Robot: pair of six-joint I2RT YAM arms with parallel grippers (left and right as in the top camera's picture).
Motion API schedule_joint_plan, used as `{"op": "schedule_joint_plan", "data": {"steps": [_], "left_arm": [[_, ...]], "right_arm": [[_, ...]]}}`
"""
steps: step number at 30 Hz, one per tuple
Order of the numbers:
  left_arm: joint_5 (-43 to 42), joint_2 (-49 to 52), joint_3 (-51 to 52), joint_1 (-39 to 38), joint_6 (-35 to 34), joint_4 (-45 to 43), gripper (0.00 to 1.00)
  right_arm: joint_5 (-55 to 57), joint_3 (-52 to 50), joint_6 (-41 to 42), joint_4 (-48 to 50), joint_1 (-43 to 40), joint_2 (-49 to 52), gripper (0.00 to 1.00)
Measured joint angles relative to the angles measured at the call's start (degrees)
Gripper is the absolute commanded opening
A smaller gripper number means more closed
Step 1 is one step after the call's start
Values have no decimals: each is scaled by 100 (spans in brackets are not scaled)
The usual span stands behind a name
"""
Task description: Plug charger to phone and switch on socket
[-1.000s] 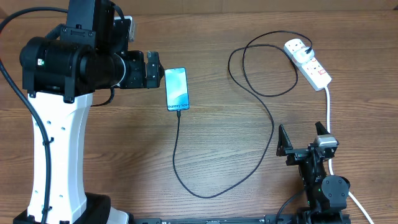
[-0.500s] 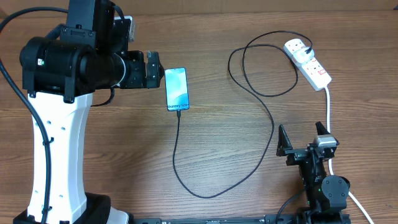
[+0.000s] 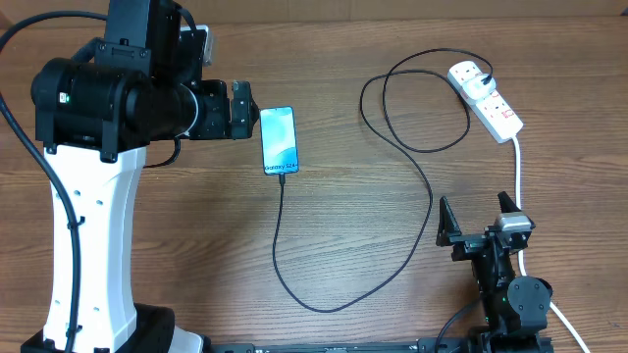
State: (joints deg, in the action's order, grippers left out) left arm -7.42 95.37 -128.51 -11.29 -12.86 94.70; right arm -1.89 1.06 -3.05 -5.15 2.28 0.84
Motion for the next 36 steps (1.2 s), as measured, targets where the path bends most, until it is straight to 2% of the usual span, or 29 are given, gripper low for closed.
{"op": "schedule_joint_plan", "data": {"steps": [27, 36], "left_arm": [[2, 0, 0, 0, -2, 87, 99], [28, -186, 367, 0, -2, -306, 100]], "right_arm": [[-2, 0, 0, 0, 0, 0, 100], [0, 0, -2, -2, 0, 0, 100]]}}
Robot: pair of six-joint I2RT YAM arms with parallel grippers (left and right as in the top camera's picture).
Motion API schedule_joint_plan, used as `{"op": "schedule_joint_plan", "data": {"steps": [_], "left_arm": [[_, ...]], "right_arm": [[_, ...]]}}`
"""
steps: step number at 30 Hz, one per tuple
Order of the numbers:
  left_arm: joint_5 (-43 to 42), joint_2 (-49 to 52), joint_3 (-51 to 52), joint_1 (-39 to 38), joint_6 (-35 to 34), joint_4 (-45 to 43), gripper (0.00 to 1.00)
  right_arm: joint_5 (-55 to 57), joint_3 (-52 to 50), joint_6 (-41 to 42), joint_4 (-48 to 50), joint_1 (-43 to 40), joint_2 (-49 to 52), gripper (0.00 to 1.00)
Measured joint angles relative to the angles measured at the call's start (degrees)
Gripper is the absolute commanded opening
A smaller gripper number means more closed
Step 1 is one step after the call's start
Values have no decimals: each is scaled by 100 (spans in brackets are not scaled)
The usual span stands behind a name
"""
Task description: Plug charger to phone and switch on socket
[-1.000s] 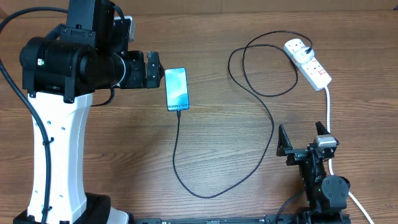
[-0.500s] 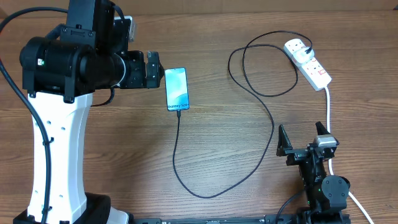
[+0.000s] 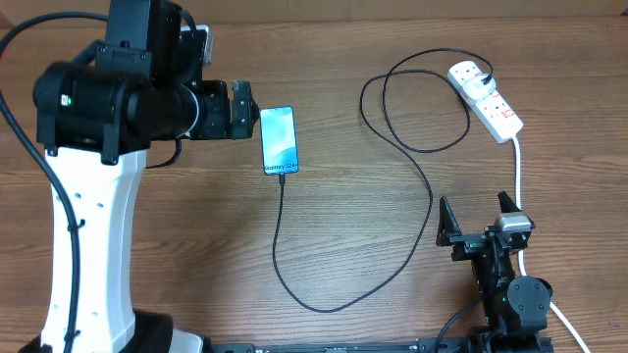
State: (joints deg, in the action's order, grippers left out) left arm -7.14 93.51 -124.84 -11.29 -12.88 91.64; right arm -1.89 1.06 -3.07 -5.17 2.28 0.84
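Note:
A phone (image 3: 279,139) with a lit blue screen lies face up on the wooden table, left of centre. A black charger cable (image 3: 294,284) is plugged into its near end and loops across the table to a plug in the white socket strip (image 3: 488,97) at the far right. My left gripper (image 3: 240,112) sits just left of the phone, apart from it; its jaws look nearly closed with nothing visible between them. My right gripper (image 3: 480,216) stands open near the front right, well short of the strip.
The strip's white lead (image 3: 518,167) runs down past the right gripper to the front edge. The left arm's white column (image 3: 93,245) fills the left side of the table (image 3: 196,255). Cable loops lie between phone and strip.
The left arm's base has shifted very slightly. Phone, cable, socket strip and both grippers stand where they were.

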Motion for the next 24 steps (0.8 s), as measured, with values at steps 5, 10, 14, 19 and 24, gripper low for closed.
{"op": "schedule_joint_plan", "data": {"steps": [5, 10, 14, 19, 24], "left_arm": [[63, -824, 1261, 2, 0, -907, 99], [79, -1825, 2594, 50, 0, -1735, 100], [74, -2490, 3582, 358, 0, -2162, 100], [50, -3130, 4658, 809, 0, -2597, 100], [48, -3974, 5722, 1008, 0, -3250, 100]], "right_arm": [[2, 0, 2, 0, 0, 0, 100], [2, 0, -9, -2, 0, 0, 100], [4, 0, -15, 2, 0, 0, 100], [2, 0, -15, -2, 2, 0, 100], [2, 0, -15, 2, 0, 0, 100]]}}
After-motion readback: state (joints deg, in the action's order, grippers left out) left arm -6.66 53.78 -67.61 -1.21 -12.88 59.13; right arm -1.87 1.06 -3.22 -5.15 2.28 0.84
